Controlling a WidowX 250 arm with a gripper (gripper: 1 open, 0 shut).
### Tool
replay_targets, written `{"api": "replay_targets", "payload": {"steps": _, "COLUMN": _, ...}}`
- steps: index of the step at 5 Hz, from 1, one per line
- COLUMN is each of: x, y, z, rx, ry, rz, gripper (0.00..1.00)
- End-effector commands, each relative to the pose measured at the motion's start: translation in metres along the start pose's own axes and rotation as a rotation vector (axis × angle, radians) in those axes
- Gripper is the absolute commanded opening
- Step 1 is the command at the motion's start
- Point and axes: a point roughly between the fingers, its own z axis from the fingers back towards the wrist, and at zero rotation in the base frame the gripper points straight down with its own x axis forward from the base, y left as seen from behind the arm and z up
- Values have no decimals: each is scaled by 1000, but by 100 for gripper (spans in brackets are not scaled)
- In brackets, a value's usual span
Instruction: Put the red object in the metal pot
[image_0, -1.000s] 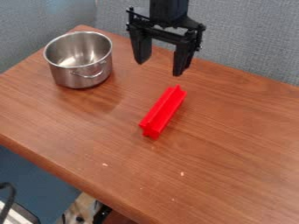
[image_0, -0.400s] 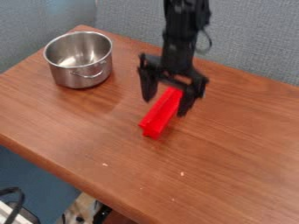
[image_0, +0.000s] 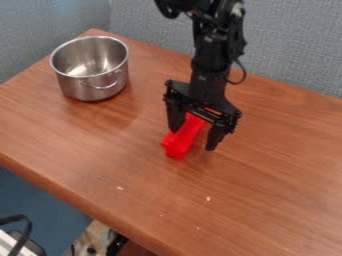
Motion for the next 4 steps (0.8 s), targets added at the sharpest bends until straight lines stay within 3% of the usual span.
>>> {"api": "replay_targets", "payload": {"steps": 1, "x": 8, "y": -6, "z": -5, "rx": -11, "ry": -21, "rz": -13, "gripper": 100}}
{"api": "replay_targets", "payload": {"steps": 2, "x": 13, "y": -9, "z": -13, "rx": -23, "ry": -18, "rz": -5, "gripper": 0}}
{"api": "replay_targets", "payload": {"steps": 4, "x": -2, "y": 2, "z": -17, "rx": -19, "ry": -3, "rz": -87, "gripper": 0}}
